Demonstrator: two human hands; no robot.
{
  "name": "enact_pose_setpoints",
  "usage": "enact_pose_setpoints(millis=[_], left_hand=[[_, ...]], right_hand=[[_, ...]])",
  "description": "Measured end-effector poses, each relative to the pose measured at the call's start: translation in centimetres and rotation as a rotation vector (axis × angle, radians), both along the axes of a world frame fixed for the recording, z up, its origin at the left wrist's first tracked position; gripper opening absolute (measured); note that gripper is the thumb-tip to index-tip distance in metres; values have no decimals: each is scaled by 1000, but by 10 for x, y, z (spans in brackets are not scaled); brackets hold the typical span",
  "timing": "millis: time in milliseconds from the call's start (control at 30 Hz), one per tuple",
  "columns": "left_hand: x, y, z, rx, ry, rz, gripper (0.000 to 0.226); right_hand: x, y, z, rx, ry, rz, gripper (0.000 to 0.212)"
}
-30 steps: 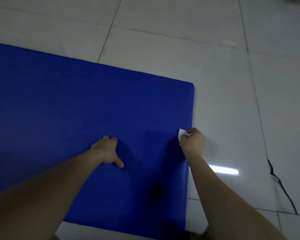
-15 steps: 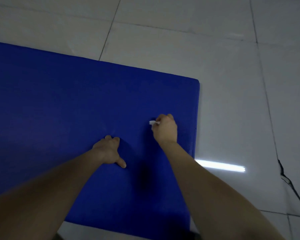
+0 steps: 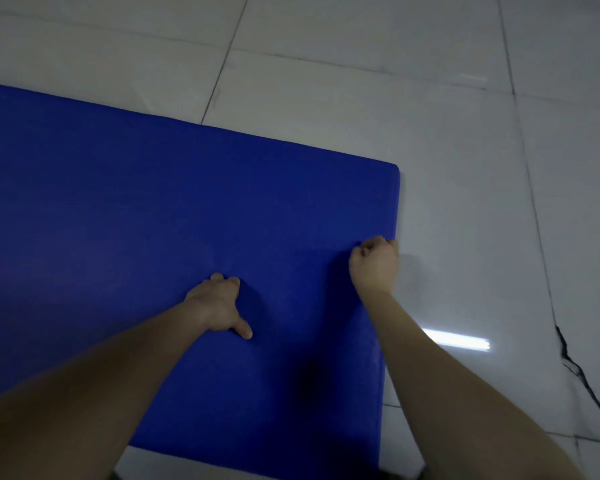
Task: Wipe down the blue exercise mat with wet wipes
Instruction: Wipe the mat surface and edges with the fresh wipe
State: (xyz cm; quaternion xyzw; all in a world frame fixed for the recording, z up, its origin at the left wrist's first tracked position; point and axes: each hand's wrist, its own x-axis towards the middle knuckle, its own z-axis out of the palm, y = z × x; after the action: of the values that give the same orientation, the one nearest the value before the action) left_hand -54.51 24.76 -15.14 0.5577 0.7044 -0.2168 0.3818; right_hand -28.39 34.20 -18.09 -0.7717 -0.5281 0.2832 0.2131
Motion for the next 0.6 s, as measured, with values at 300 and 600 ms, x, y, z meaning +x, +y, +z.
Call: enact_pose_setpoints(millis=[300, 600], left_hand=[[-2, 0, -3, 3, -9, -13, 95], [-1, 1, -2, 14, -13, -3, 88]], right_hand=[[-81, 16, 0, -37, 186, 313, 19], [4, 22, -1, 17, -165, 209, 15]])
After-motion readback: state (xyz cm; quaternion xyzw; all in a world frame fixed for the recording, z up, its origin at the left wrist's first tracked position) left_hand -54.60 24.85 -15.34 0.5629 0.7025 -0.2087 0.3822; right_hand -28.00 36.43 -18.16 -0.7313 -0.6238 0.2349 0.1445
